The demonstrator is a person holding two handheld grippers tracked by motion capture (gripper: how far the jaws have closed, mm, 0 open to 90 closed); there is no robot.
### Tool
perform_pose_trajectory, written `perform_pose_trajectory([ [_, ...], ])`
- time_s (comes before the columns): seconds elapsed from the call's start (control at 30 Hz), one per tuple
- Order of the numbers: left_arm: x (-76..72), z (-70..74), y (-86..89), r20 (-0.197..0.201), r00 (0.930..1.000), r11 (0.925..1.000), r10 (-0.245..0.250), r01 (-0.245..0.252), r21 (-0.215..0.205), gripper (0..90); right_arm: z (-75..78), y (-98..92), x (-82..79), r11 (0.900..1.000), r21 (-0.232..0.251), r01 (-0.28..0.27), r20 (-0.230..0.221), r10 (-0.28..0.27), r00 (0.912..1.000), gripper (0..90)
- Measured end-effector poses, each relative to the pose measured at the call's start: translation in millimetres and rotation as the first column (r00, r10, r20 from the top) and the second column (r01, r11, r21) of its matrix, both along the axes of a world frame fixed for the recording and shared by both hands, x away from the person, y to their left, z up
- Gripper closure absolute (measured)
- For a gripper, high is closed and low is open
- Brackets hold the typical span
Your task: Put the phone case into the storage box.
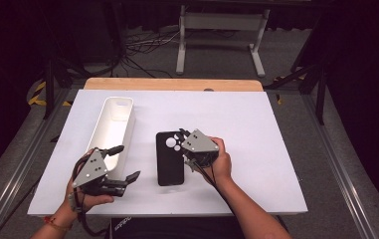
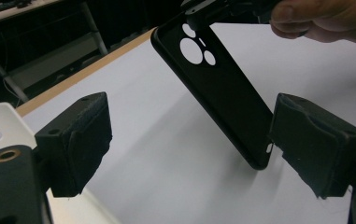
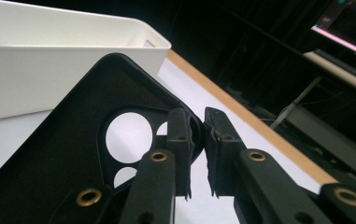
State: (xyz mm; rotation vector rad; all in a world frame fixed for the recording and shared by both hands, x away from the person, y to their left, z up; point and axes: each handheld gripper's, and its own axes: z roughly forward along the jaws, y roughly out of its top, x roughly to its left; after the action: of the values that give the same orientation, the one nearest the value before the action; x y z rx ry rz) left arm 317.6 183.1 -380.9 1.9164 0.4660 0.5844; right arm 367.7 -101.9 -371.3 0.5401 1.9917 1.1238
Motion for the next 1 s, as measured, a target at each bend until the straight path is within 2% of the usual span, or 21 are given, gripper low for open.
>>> perform_pose_trajectory([
  [0.13, 18.4, 6.9, -27.9, -0.025, 0.9995, 0.9998, 0.019, -0.019, 0.0, 15.9, 4.6, -4.3, -7.1, 1.0, 0.009, 0.002, 0.032, -0.002, 0.9995, 81.4],
  [0.2, 27.7, 9.2, -39.8, -0.029, 0.9993, 0.9996, 0.025, -0.024, 0.015, 17.5, 6.1, -6.7, -9.7, 1.0, 0.013, 0.006, 0.046, -0.006, 0.9989, 81.4],
  [0.4, 45.8, 13.7, -57.2, -0.035, 0.9992, 0.9998, 0.016, -0.016, 0.011, 23.2, 10.7, -13.5, -12.4, 1.0, 0.004, 0.03, 0.097, -0.03, 0.9948, 81.4],
  [0.6, 59.1, 18.5, -65.6, -0.07, 0.9976, 0.9999, -0.004, 0.003, -0.013, 31.0, 13.5, -18.9, -12.1, 0.999, 0.016, 0.042, 0.115, -0.043, 0.9924, 81.3],
  [0.7, 62.4, 17.8, -67.0, -0.071, 0.9974, 0.9997, -0.013, 0.012, -0.02, 34.4, 13.1, -20.6, -11.9, 0.998, 0.018, 0.052, 0.131, -0.054, 0.99, 81.3],
  [0.73, 63.6, 16.7, -67.7, -0.086, 0.9962, 0.9994, -0.016, 0.013, -0.034, 35.2, 12.5, -21.1, -11.9, 0.998, 0.018, 0.053, 0.136, -0.055, 0.9892, 81.3],
  [0.77, 65.8, 16.5, -67.2, -0.081, 0.9966, 0.9995, -0.016, 0.014, -0.03, 36.5, 11.4, -21.0, -11.7, 0.998, 0.013, 0.054, 0.138, -0.055, 0.9889, 81.3],
  [0.8, 67.0, 15.4, -67.3, -0.098, 0.995, 0.9989, -0.017, 0.013, -0.044, 37.6, 10.6, -21.0, -11.8, 0.999, 0.009, 0.051, 0.142, -0.052, 0.9885, 81.3],
  [0.83, 67.0, 15.4, -67.3, -0.098, 0.995, 0.9989, -0.017, 0.013, -0.044, 38.8, 10.6, -21.0, -11.8, 0.999, 0.009, 0.051, 0.142, -0.052, 0.9885, 81.3],
  [0.87, 68.6, 15.0, -66.5, -0.103, 0.9944, 0.9987, -0.025, 0.02, -0.048, 40.2, 8.5, -20.0, -13.1, 0.999, -0.005, 0.05, 0.161, -0.048, 0.9858, 81.3],
  [0.9, 69.7, 14.5, -64.7, -0.115, 0.9928, 0.9974, -0.032, 0.024, -0.068, 41.9, 8.1, -19.4, -13.7, 0.999, -0.011, 0.05, 0.164, -0.048, 0.9854, 81.3],
  [1.0, 70.5, 14.4, -62.4, -0.123, 0.992, 0.9962, -0.029, 0.019, -0.085, 44.2, 6.8, -17.9, -15.2, 0.999, -0.016, 0.046, 0.179, -0.042, 0.9829, 81.3],
])
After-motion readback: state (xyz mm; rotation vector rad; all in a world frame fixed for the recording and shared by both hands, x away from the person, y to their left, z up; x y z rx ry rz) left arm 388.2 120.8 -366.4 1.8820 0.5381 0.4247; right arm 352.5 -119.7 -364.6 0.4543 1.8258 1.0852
